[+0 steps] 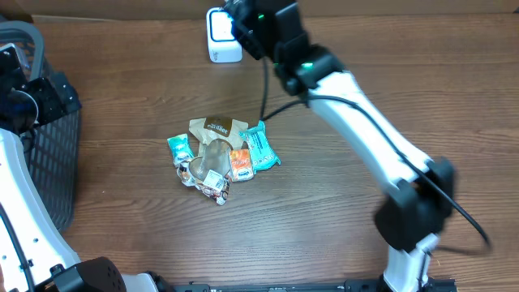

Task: Scan the item barcode
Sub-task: 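Carry the jar right and set it down on the table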

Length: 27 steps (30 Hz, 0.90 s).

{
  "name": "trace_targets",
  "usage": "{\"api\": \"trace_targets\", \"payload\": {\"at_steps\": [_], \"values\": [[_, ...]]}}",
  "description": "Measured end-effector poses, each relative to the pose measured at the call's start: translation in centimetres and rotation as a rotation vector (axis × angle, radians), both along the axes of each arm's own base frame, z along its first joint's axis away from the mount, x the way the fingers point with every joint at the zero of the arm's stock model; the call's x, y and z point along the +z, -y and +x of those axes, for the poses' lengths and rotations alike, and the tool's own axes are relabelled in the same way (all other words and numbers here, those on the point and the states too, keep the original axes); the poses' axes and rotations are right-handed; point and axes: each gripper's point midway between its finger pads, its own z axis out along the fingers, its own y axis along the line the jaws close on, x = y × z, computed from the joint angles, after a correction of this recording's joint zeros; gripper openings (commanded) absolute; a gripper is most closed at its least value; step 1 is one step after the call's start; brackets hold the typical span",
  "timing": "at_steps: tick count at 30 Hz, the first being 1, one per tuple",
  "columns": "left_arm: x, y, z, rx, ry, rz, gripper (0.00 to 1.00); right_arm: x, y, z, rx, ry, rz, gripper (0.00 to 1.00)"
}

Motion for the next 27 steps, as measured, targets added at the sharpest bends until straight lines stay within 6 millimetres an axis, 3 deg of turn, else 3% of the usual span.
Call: {"api": "trace_targets", "payload": {"at_steps": [4, 6, 15, 19, 23, 27], "values": [[0.0, 0.0, 0.0, 0.000, 0.000, 0.000, 1.00, 3.1, 5.1, -5.0, -0.041, -0.212, 0.172, 0.32], [0.0, 0.0, 0.0, 0.000, 0.000, 0.000, 1.00, 2.9, 6.9, -6.8, -0.042, -0.323, 0.228, 0.35], [0.0, 0.0, 0.0, 0.000, 0.000, 0.000, 0.99, -1.8, 7.8, -12.1, -0.015, -0.695, 0.272, 0.33], [0.0, 0.0, 0.0, 0.000, 0.000, 0.000, 1.00, -3.8, 9.8, -13.9, -0.092, -0.820, 0.242, 0.30], [0.0, 0.0, 0.0, 0.000, 0.000, 0.000, 0.99, -5.8, 12.0, -14.3, -0.236, -0.898, 0.204, 0.30], [0.0, 0.0, 0.0, 0.000, -0.001, 0.000, 1.00, -9.8, 15.1, -13.5, -0.475, -0.948, 0.177, 0.31]]}}
